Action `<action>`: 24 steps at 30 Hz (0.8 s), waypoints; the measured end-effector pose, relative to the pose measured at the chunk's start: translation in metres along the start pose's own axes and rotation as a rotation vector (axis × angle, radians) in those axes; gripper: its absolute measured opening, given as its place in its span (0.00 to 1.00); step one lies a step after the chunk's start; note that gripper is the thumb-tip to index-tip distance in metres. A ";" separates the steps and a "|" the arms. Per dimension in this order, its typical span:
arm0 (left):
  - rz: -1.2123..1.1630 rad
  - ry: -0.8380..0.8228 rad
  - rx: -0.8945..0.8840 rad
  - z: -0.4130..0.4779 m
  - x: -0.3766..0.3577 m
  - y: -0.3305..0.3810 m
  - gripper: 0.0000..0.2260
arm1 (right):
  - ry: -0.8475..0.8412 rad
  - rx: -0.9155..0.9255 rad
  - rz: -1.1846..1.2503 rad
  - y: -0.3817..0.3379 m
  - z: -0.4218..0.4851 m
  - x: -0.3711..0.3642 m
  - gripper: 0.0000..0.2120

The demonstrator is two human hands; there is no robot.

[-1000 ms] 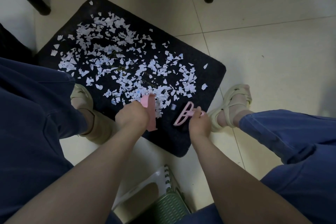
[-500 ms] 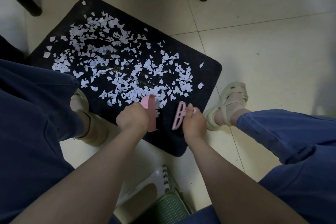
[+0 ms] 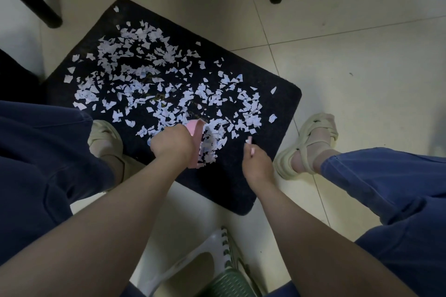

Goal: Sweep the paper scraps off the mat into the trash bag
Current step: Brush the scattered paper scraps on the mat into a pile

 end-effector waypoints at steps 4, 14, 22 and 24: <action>0.002 -0.031 0.009 0.006 -0.013 0.000 0.11 | 0.020 0.110 0.024 -0.022 -0.010 0.003 0.20; -0.015 -0.019 -0.009 0.011 -0.016 0.004 0.12 | -0.014 -0.082 -0.056 0.009 0.004 0.002 0.19; -0.051 0.003 0.002 0.013 -0.012 0.003 0.12 | 0.297 -0.036 -0.045 -0.016 -0.008 0.038 0.19; -0.064 0.001 -0.001 0.012 -0.011 0.004 0.12 | 0.283 -0.247 -0.111 0.013 0.003 0.046 0.19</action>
Point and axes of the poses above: each hand's wrist, its own z-axis towards the middle knuckle, its own x-axis out of the back of the hand, y = z × x, the point moved 10 cm from there along z, towards the middle knuckle, and after that the axes turned 4 degrees about -y, right-handed, at the moved point
